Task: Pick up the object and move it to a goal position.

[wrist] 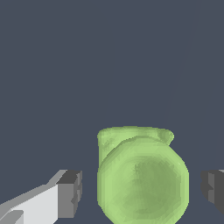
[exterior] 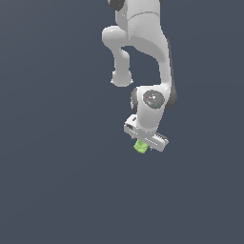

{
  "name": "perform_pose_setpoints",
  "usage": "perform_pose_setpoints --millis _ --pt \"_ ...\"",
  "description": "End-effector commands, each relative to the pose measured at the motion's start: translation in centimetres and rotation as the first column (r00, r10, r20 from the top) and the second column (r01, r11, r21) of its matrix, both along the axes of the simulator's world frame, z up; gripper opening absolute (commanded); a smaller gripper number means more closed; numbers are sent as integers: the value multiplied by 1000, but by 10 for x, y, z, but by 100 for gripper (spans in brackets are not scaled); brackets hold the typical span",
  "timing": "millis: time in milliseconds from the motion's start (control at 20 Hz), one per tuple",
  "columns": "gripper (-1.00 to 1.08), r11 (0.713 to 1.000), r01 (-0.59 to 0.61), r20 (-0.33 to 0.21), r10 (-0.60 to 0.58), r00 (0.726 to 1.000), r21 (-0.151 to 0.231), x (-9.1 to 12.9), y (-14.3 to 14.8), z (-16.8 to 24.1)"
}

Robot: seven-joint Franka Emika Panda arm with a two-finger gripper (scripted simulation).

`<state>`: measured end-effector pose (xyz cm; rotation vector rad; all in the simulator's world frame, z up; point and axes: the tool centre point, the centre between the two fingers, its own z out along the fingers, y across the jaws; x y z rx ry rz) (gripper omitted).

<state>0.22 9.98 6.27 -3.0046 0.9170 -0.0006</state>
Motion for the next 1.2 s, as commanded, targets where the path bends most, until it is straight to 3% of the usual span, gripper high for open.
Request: perform_pose_setpoints --millis 0,300,350,1150 --pt "100 1000 1 -1 -1 1000 0 -1 0 -13" --pt "100 1000 2 0 -2 1000 0 1 0 -23" --pt "-100 1000 2 0 -2 1000 0 1 0 -23" --pt "-100 1000 1 0 -1 1000 0 -3 -5 -16"
